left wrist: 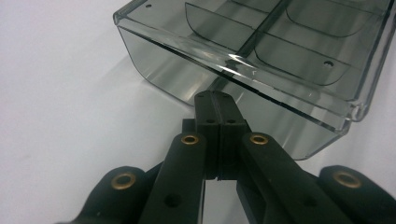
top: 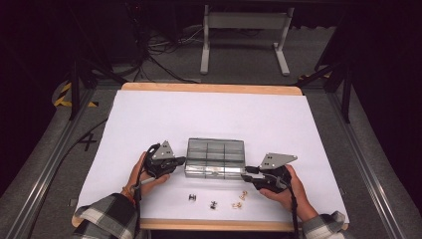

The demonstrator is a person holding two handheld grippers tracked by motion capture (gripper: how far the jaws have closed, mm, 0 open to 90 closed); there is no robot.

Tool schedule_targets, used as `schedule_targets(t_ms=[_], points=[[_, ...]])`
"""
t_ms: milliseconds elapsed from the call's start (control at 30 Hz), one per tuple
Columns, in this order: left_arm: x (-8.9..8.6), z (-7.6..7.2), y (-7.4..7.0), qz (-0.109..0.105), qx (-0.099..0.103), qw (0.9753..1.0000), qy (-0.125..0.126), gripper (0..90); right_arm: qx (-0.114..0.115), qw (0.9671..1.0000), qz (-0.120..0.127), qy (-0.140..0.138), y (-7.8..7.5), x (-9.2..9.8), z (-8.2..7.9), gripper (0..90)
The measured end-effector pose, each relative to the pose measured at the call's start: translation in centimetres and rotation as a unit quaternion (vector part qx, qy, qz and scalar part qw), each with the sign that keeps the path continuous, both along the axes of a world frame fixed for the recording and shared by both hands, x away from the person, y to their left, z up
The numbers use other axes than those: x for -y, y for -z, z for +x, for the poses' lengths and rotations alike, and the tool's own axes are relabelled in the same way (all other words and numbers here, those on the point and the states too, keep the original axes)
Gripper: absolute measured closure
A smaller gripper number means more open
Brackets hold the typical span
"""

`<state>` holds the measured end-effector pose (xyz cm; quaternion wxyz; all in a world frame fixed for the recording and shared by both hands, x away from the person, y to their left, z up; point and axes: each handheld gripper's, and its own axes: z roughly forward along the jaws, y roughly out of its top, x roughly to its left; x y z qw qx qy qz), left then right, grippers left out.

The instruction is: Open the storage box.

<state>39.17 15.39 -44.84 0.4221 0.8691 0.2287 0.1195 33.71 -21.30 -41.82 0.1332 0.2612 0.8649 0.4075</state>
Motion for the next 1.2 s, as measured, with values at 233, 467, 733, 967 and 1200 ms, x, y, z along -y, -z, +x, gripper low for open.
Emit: schedule_targets(t_ms=[233,467,733,967,1200], points=[[0.0,0.0,0.0,-0.001,0.000,1.0000,0.001,90.0,0.002,1.0000,0.001,0.000,-0.1,0.1,0.0,67.5],[0.3,0.1,0.1,0.005,0.001,1.0000,-0.002,89.9,0.003,1.0000,0.003,0.003,-0.2,0.2,0.1,67.4],[-0.2,-0.1,-0.6,0.004,0.019,0.9998,-0.010,82.6,0.008,1.0000,0.003,0.005,-0.3,0.3,0.0,67.9],[-1.3,-0.4,-1.4,-0.016,0.040,0.9988,-0.025,71.9,0.012,0.9999,0.006,0.006,-0.5,0.4,-0.1,68.3],[-1.0,-0.6,-1.7,-0.015,0.053,0.9982,-0.023,62.8,0.021,0.9997,0.008,0.008,-0.7,0.4,-0.1,68.9]])
